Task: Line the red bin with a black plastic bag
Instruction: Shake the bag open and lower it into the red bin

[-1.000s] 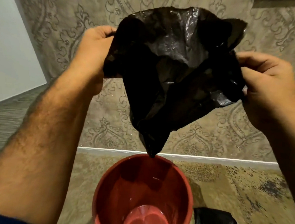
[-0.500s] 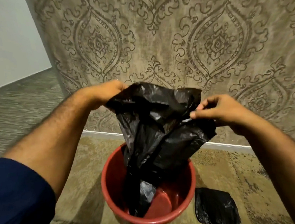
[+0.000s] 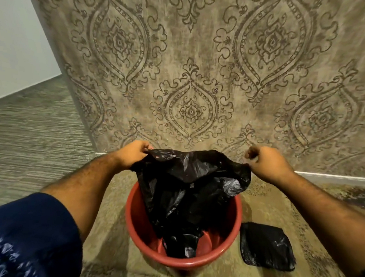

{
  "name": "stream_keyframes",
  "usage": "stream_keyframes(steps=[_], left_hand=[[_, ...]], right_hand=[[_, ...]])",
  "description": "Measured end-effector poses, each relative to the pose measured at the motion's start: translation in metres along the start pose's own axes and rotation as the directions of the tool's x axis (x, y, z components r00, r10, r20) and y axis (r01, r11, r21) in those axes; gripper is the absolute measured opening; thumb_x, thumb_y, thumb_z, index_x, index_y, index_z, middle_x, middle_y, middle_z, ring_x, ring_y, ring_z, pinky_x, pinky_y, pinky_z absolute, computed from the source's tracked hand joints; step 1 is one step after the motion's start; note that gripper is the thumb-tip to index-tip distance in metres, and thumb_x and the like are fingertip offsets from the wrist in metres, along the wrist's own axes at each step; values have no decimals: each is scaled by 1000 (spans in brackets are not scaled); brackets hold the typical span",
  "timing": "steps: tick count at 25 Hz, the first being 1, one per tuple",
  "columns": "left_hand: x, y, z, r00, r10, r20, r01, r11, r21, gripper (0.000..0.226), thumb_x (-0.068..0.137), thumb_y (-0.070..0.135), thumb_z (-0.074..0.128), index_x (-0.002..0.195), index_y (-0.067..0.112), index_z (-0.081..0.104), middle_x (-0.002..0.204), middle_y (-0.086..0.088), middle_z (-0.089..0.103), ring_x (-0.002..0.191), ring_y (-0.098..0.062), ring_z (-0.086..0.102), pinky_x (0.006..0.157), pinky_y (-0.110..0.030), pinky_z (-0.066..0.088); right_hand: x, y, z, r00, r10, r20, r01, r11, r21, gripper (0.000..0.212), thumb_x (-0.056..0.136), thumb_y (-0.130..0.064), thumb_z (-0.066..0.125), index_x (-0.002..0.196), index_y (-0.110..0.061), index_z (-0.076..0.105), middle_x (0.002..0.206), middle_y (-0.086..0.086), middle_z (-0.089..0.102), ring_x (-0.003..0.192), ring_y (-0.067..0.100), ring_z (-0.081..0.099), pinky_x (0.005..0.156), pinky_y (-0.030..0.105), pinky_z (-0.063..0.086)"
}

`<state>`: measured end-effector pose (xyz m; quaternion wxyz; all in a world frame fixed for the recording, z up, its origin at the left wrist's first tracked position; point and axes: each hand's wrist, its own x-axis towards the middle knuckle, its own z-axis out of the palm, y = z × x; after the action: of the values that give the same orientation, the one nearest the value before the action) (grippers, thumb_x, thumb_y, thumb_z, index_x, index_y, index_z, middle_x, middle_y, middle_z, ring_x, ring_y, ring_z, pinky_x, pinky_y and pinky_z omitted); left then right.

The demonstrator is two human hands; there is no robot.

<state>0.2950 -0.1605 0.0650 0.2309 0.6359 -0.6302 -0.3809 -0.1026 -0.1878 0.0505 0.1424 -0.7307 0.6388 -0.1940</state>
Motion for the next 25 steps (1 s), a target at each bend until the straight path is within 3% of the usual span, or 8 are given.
stream_keyframes(steps=[2, 5, 9, 12, 16, 19, 22, 25], left_hand=[[4, 11, 2, 997, 69, 43, -68, 997, -36, 17, 100, 16, 71, 89, 6, 62, 67, -3, 55, 49, -9, 49, 45, -22, 36], [11, 26, 10, 986, 139, 88, -138, 990, -26, 17, 98, 16, 73, 95, 0, 68, 75, -6, 65, 61, -9, 60, 55, -23, 46], [20, 31, 13, 991, 135, 7, -135, 991, -2, 19, 98, 14, 69, 82, 9, 61, 65, -7, 54, 54, -15, 50, 52, -27, 37], [28, 26, 7, 987, 80, -138, -76, 996, 39, 35, 97, 9, 62, 65, 15, 49, 51, 3, 44, 39, -8, 40, 48, -26, 30], [40, 15, 5, 965, -1, -263, 9, 1000, 28, 20, 93, 6, 58, 74, 6, 52, 72, -15, 44, 65, -25, 45, 61, -36, 34], [51, 6, 6, 926, -87, -367, 91, 996, -5, 21, 91, 13, 54, 71, 12, 47, 73, -14, 43, 63, -25, 45, 48, -30, 34], [59, 0, 2, 889, -93, -449, 170, 976, 135, 30, 93, 18, 52, 64, 11, 47, 67, -12, 49, 67, -31, 53, 53, -31, 41], [62, -4, -1, 888, -61, -456, 182, 957, 226, 35, 97, 24, 53, 65, 10, 53, 73, -14, 60, 76, -33, 61, 67, -36, 43]], right_hand=[[0, -17, 2, 984, -171, -57, 175, 981, 83, 26, 89, -24, 65, 112, -22, 75, 112, -5, 71, 103, 17, 67, 88, 35, 54], [-2, -46, 9, 957, -274, 99, 253, 950, 182, 61, 78, -55, 66, 131, -25, 72, 123, -8, 69, 114, 12, 65, 98, 32, 51], [-4, -50, 30, 926, -351, 138, 352, 936, 14, 18, 84, -25, 85, 101, -24, 78, 99, -4, 79, 99, 18, 74, 91, 39, 59], [-9, -47, 21, 880, -460, 115, 451, 887, 96, 17, 83, -10, 83, 84, -22, 71, 94, -3, 71, 94, 20, 70, 89, 43, 57], [-28, -65, 1, 672, -739, 49, 740, 672, -29, 14, 79, -12, 82, 88, -18, 73, 114, -3, 69, 106, 18, 63, 89, 39, 56], [-45, -90, -11, 523, -851, 41, 852, 522, -37, 12, 83, -12, 80, 93, -15, 76, 116, -2, 71, 105, 17, 65, 86, 35, 54], [-55, -108, -9, 470, -787, 401, 733, 600, 319, 14, 91, -8, 78, 94, -17, 67, 89, -14, 62, 86, 3, 60, 80, 24, 51], [-64, -110, 8, 325, -573, 752, 243, 819, 519, 10, 106, -33, 65, 105, -24, 69, 88, -14, 67, 79, 1, 61, 73, 18, 51]])
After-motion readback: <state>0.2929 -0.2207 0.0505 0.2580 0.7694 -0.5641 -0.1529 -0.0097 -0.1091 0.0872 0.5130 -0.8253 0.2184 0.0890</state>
